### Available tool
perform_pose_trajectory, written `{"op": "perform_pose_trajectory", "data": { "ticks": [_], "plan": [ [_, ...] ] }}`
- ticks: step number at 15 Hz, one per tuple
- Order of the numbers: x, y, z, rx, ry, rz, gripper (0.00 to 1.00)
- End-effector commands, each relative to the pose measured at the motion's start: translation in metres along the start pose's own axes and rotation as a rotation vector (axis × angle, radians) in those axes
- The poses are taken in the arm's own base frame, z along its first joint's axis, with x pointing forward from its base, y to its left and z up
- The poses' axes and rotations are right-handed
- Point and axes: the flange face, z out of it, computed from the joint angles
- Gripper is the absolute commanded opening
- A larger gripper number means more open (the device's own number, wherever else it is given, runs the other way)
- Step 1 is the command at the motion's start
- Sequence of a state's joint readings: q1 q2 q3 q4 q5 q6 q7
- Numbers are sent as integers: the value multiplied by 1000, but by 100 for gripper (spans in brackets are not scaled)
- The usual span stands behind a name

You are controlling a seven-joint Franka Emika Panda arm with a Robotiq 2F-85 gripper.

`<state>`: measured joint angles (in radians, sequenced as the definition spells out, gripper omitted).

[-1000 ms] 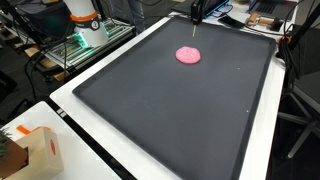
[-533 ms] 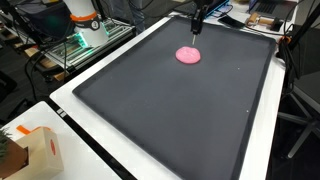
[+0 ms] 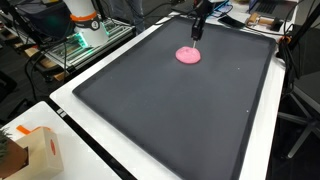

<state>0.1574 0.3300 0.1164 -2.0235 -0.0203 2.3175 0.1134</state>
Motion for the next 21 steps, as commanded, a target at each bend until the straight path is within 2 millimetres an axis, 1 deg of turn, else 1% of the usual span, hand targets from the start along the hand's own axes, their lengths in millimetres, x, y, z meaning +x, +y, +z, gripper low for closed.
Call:
{"op": "perform_pose_trajectory", "data": {
  "ticks": [1, 21],
  "plan": [
    [4, 3, 8, -1, 17, -8, 4],
    [14, 2, 41, 17, -18, 1, 4]
  ]
}}
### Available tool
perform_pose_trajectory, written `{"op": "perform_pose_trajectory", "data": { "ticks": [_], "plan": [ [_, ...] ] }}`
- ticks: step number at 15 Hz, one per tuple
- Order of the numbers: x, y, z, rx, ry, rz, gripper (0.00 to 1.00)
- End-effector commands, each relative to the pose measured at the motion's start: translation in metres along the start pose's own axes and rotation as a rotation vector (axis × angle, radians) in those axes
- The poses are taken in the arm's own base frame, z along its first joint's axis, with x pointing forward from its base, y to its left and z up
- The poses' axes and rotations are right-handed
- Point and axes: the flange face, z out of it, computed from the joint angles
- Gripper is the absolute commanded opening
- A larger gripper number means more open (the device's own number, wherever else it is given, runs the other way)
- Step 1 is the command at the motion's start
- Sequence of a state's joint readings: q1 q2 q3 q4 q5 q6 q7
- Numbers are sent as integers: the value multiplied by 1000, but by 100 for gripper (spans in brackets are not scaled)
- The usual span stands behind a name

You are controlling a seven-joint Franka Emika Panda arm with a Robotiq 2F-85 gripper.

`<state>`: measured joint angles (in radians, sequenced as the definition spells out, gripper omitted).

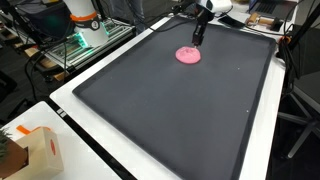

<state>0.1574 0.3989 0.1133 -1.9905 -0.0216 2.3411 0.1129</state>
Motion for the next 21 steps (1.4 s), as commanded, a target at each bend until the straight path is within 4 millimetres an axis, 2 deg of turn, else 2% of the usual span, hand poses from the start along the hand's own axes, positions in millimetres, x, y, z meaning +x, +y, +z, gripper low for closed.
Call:
{"op": "perform_pose_trajectory", "data": {
  "ticks": [1, 6, 21],
  "plan": [
    [4, 1, 17, 13, -10, -2, 4],
    [6, 1, 18, 21, -19, -1, 4],
    [2, 1, -9, 34, -29, -19, 4]
  ]
}}
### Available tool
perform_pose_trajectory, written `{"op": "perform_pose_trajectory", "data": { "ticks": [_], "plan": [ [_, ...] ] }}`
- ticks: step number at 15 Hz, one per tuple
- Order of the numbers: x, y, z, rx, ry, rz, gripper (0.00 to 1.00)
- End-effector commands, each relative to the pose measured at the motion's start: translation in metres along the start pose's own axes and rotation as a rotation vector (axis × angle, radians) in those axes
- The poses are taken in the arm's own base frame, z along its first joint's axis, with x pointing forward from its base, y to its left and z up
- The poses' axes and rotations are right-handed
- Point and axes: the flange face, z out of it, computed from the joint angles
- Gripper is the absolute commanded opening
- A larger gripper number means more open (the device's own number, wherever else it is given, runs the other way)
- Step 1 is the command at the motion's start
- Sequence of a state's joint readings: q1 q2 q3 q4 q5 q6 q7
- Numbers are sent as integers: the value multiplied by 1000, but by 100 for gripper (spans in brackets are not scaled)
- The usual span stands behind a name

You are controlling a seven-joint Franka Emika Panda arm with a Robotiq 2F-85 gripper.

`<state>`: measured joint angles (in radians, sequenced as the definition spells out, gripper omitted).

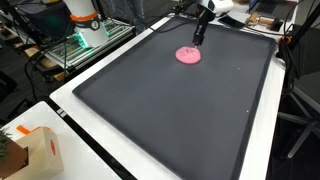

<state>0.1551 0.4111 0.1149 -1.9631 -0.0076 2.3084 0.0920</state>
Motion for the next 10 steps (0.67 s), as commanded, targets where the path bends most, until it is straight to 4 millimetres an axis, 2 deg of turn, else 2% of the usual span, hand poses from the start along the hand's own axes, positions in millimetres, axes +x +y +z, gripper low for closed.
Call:
{"op": "perform_pose_trajectory", "data": {
  "ticks": [1, 6, 10],
  "plan": [
    [-3, 1, -11, 21, -5, -9, 4],
    [-5, 3, -27, 16, 8, 11, 4],
    [-10, 4, -47, 8, 15, 16, 4]
  ]
}}
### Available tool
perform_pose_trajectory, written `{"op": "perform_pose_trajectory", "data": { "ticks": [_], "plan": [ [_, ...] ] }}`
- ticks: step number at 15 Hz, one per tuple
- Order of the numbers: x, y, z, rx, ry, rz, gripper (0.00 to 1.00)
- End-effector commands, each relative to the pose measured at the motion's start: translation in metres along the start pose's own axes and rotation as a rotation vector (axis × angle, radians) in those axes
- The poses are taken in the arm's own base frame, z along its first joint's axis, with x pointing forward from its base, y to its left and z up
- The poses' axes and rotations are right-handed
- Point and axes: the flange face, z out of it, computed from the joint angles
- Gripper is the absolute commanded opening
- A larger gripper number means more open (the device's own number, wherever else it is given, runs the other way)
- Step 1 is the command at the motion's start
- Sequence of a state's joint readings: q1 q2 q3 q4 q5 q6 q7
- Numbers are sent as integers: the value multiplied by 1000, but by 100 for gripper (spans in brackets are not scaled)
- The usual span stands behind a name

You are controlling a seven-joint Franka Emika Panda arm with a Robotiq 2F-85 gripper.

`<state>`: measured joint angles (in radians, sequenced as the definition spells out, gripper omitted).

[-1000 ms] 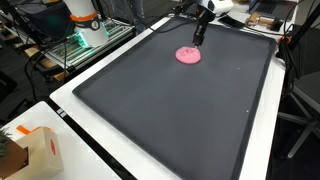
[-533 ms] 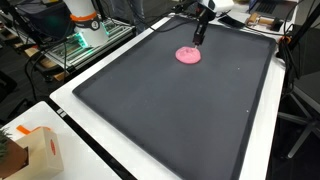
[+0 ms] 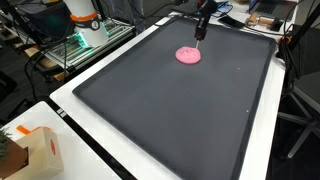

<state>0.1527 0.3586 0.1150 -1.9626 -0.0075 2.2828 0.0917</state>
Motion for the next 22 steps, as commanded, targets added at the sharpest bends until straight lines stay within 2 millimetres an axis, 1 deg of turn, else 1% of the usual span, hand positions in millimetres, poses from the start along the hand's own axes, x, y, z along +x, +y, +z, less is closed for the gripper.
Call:
{"op": "perform_pose_trajectory", "data": {
  "ticks": [1, 4, 9, 13, 19, 22],
  "plan": [
    [-9, 3, -23, 12, -11, 17, 4],
    [-13, 5, -43, 5, -2, 19, 4],
    [-24, 7, -84, -8, 24, 15, 4],
    [-34, 8, -113, -26, 41, 3, 4],
    [-53, 4, -145, -68, 33, -48, 4],
    [-61, -1, -157, -82, 40, -69, 4]
  ]
}}
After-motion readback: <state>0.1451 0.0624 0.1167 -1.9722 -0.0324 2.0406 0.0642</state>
